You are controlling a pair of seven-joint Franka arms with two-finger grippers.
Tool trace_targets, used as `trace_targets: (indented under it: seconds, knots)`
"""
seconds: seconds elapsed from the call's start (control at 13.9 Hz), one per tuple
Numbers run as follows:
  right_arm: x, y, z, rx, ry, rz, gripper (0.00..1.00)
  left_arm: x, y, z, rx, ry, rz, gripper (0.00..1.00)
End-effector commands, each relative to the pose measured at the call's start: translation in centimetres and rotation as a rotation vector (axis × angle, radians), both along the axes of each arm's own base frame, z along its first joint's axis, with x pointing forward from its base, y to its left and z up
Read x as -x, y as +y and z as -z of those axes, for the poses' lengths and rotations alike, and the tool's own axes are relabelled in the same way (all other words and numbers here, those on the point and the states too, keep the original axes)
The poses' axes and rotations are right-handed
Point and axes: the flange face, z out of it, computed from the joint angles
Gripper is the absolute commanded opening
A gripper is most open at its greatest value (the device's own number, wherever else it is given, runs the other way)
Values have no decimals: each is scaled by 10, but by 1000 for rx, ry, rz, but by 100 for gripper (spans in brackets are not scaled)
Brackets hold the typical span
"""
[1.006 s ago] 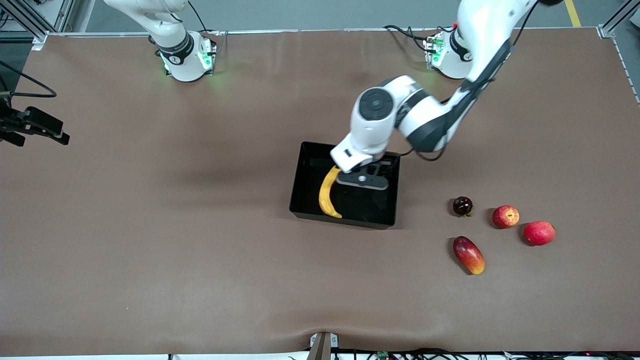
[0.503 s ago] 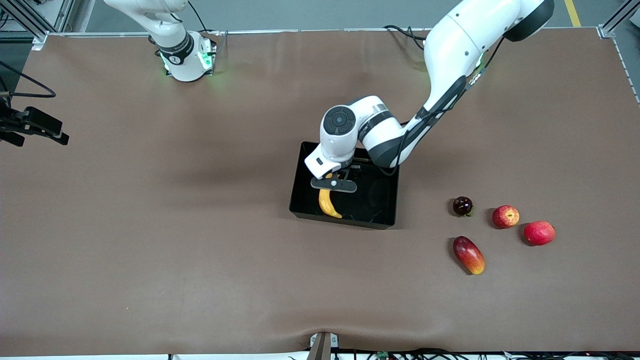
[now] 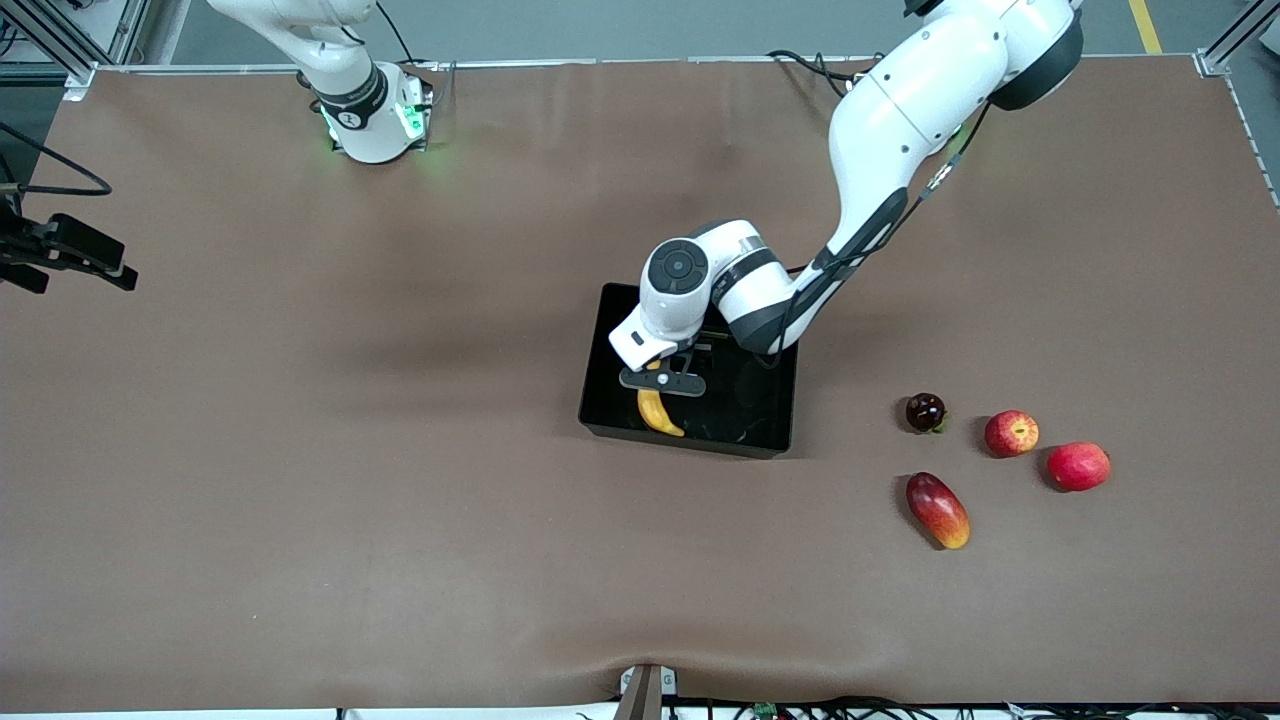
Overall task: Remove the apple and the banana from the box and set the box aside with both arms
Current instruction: 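Move the left gripper back over the box to the banana, then grasp the yellow banana with the left gripper while the right gripper reaches in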
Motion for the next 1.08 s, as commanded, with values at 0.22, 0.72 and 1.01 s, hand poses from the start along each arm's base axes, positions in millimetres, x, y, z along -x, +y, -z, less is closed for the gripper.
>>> trace_targets:
  seconds: [0.22,0.72,1.01]
  knots:
    - [-29,-3,46,-15,35,-2,100,-6,-4,-2,5,-45,12,0]
    - [-57,-2,114,-49,125,14,100,-27,5,-74,-18,-109,3,0]
    - [-60,36,108,-80,130,146,100,-39,21,-132,-17,-139,-50,0]
